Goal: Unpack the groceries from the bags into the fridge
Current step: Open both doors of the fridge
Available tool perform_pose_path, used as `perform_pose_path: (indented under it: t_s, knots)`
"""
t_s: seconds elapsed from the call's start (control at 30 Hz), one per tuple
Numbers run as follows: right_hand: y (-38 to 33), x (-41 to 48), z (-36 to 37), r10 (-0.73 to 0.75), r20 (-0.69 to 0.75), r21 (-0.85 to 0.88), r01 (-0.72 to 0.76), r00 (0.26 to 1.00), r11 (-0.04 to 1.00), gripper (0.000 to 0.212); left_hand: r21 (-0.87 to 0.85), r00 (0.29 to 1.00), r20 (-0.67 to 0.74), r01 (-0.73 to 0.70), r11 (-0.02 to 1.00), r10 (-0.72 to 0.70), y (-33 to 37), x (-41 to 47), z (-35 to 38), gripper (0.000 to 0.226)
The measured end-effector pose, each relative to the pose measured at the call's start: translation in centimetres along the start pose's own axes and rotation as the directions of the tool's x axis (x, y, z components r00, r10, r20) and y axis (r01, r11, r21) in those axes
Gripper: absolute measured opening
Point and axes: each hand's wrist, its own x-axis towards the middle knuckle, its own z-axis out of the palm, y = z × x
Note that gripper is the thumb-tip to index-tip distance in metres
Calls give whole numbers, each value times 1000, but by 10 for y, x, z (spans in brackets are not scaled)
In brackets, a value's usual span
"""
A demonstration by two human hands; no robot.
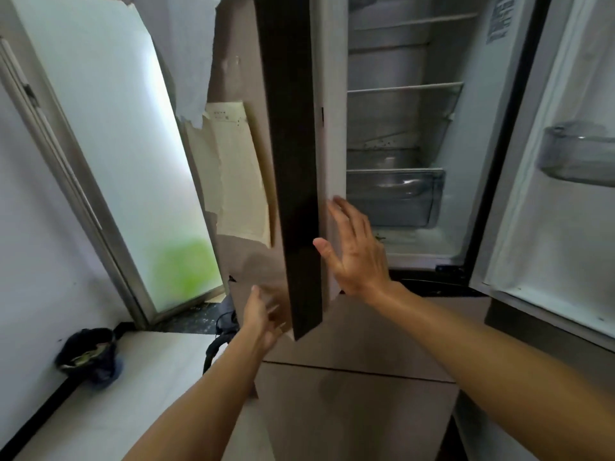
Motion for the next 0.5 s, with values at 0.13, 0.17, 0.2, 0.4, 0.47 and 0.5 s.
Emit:
perform_pose_path:
  t_s: [0.13, 0.17, 0.2, 0.4, 0.47, 0.5]
  knots:
    - [2, -16, -8, 54, 78, 7, -55, 995, 998, 66, 118, 992, -69, -95, 988, 103, 18, -34, -35, 59]
    - [2, -19, -7, 70, 107, -5, -70, 992, 998, 66, 125, 989, -89, -108, 986, 119, 23, -43, -44, 48]
    - [0, -20, -4, 78, 139, -17, -77, 987, 997, 64, 131, 982, -110, -136, 982, 150, 30, -51, -55, 37]
    - [-30, -17, 32, 3, 247, -3, -2, 969, 1000, 40, 317, 776, -374, -408, 856, 508, 79, -75, -111, 40]
    - [-46, -11, 47, -20, 305, 5, 20, 952, 1000, 42, 477, 608, -376, -520, 709, 699, 94, -80, -119, 49]
    - [-53, -9, 55, -32, 337, -3, 35, 941, 999, 44, 556, 523, -318, -573, 602, 791, 100, -84, -120, 52]
